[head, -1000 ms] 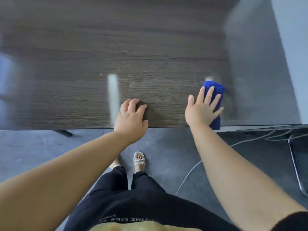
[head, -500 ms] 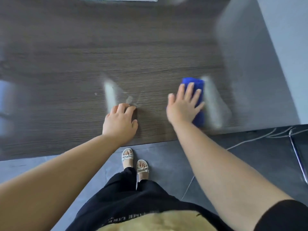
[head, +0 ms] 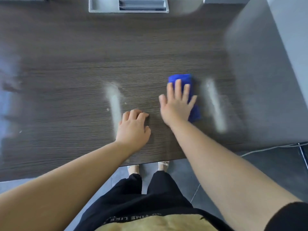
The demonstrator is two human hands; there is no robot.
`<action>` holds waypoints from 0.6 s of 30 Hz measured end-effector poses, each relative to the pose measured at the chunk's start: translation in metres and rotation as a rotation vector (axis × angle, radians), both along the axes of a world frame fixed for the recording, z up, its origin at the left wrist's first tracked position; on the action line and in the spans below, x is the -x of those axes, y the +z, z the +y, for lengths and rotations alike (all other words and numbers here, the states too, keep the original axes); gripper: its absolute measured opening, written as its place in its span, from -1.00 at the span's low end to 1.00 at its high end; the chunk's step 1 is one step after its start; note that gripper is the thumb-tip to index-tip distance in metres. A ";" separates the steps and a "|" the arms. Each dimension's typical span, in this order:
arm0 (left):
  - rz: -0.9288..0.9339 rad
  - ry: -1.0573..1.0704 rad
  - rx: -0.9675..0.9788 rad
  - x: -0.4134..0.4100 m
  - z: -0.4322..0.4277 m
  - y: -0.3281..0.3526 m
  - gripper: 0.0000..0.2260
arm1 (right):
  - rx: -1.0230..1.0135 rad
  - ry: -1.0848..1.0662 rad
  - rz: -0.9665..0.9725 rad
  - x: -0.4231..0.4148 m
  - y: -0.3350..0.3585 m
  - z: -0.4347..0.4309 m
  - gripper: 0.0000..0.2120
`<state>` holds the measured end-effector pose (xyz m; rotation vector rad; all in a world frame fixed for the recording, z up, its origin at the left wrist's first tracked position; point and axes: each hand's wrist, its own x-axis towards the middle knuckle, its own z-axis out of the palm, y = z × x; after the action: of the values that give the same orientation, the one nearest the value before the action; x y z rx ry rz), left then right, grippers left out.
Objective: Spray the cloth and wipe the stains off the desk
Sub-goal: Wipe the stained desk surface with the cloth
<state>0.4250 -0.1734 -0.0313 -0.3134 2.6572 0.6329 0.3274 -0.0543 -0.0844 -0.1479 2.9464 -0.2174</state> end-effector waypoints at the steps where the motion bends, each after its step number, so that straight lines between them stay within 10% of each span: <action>1: 0.010 0.007 -0.006 0.003 0.004 0.000 -0.60 | 0.021 0.183 0.010 -0.011 -0.001 -0.003 -0.45; 5: 0.025 0.000 -0.008 0.018 0.026 -0.001 -0.60 | -0.074 0.642 -0.041 0.024 0.002 0.051 -0.43; 12: 0.026 -0.119 -0.058 0.039 0.093 -0.003 -0.59 | -0.043 0.058 -0.049 0.072 -0.002 0.145 -0.53; 18: 0.041 -0.195 -0.028 0.054 0.136 -0.003 -0.59 | -0.060 0.213 0.036 -0.080 -0.001 0.204 -0.51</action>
<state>0.3712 -0.0374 -0.0347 -0.0321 2.6715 0.6189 0.4072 0.1496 -0.0850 -0.4581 2.9396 -0.0969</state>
